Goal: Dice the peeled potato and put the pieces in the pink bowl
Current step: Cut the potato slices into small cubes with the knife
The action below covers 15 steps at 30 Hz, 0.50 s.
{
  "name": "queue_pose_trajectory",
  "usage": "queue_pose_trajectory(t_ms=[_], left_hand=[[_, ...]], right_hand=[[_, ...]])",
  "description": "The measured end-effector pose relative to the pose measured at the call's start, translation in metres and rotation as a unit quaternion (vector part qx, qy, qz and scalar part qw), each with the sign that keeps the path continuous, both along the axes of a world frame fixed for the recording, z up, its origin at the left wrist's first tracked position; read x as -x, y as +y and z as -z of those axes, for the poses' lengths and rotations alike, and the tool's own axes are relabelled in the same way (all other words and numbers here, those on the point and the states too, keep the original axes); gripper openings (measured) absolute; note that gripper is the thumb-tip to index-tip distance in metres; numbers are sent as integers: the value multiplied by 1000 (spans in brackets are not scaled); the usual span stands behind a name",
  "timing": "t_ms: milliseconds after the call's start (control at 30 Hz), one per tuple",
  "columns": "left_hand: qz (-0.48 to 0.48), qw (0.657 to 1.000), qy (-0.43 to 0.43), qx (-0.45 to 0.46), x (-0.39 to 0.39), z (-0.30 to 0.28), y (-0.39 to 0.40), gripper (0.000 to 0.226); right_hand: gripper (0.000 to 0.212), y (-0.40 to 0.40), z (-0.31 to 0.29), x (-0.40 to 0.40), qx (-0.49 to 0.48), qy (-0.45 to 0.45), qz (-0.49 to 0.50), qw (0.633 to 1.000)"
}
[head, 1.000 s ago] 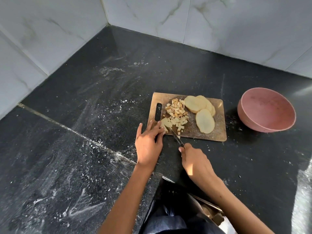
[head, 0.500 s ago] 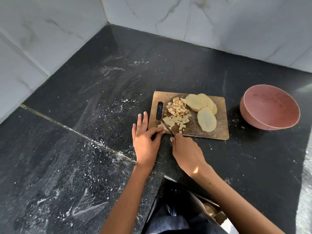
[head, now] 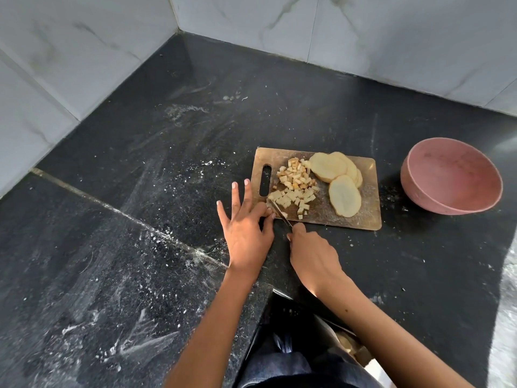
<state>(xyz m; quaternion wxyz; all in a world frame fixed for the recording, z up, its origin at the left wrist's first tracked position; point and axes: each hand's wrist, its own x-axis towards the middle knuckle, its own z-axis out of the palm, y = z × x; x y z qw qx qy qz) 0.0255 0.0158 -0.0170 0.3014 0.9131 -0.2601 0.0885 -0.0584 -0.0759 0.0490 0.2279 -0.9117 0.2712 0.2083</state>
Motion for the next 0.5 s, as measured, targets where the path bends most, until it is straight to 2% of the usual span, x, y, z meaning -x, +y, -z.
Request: queue_pose_trajectory(t_ms=[233, 500], left_hand=[[8, 1000, 14, 0, -2, -3, 2, 13], [10, 999, 40, -5, -1, -5, 3, 10]], right_hand=[[15, -2, 0, 23, -25, 55, 18, 998], [21, -2, -3, 35, -34, 39, 34, 998]])
